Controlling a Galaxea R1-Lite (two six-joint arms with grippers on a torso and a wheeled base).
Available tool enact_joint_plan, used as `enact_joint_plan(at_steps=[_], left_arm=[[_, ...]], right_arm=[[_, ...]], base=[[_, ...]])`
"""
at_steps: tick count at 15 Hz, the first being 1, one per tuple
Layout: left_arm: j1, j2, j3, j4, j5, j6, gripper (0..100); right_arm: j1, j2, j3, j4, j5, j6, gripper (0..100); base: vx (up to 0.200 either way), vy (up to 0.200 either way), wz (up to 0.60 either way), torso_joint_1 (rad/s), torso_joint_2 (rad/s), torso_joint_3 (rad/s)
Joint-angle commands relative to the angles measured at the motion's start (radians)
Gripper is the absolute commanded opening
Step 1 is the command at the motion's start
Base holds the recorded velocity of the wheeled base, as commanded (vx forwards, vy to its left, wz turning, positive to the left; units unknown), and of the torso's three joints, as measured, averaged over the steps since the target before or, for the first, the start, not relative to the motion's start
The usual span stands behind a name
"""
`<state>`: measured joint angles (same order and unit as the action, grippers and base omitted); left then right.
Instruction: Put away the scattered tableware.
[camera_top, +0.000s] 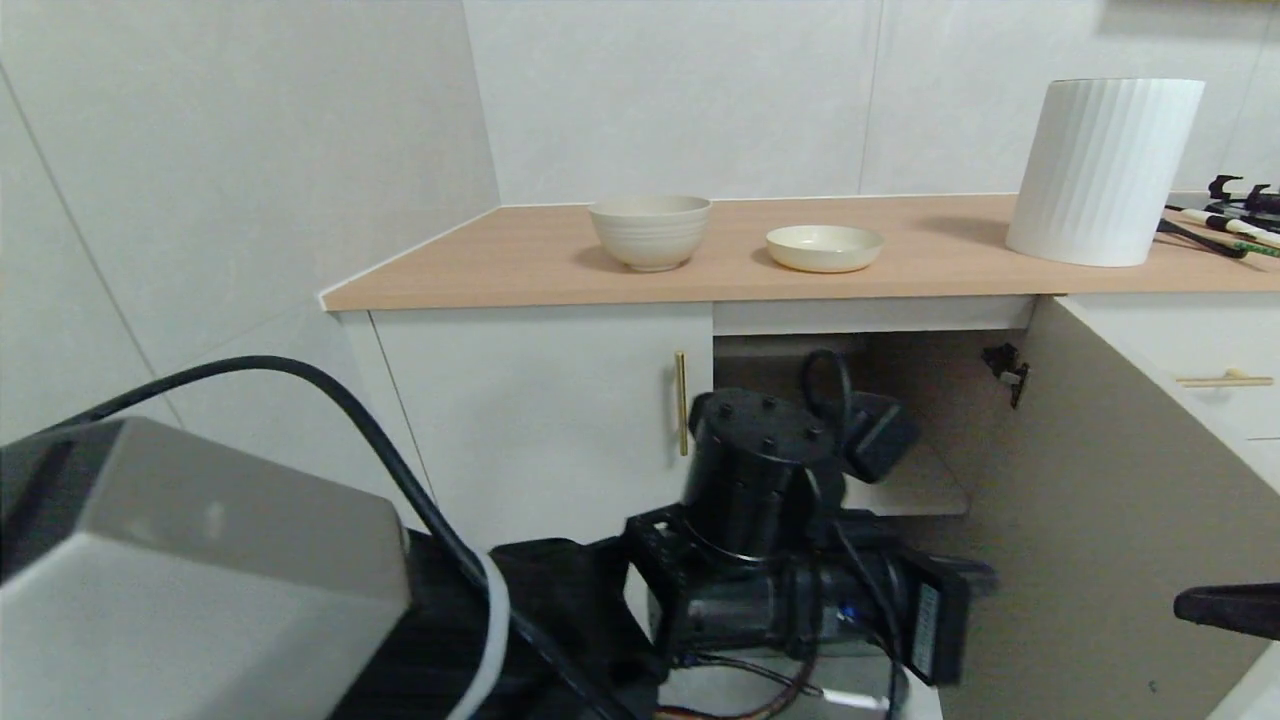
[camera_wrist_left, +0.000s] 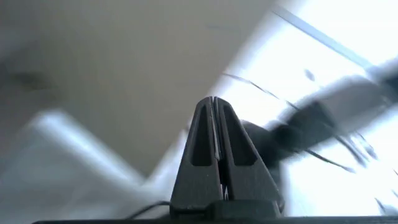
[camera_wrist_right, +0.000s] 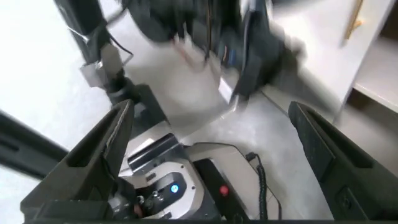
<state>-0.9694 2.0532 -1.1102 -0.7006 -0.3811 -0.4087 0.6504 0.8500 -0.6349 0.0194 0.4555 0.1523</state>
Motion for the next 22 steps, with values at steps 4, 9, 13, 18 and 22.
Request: enact_joint_plan(at_steps=[4,9,13,18,22], left_arm=[[0.368,-0.436,0.363,0.035,0.073,0.051,0],[0.594,-0.763,0.444,0.256,0.073,0.130,0],[0.681,-0.769,0.382,0.354,0.073,0.134,0],[0.722,-0.772,0.325,0.340,0.096,0.120,100],[0.724,-0.786,0.326,0.328,0.105,0.126,100]], right_arm=[[-0.092,0.351,-0.144,-0.113,-0.118,0.006,100],[-0.183,0.656,-0.425,-0.118,-0.153,0.046,100],[-0.187,0.661,-0.445,-0.116,-0.256,0.113,100],[-0.184,0.656,-0.443,-0.116,-0.322,0.135,100],[-0.186,0.641,-0.445,-0.116,-0.380,0.133,100]], base=[[0.000,0.000,0.00,0.000,0.00,0.000],[0.000,0.000,0.00,0.000,0.00,0.000],[0.000,0.000,0.00,0.000,0.00,0.000],[0.000,0.000,0.00,0.000,0.00,0.000],[0.000,0.000,0.00,0.000,0.00,0.000]])
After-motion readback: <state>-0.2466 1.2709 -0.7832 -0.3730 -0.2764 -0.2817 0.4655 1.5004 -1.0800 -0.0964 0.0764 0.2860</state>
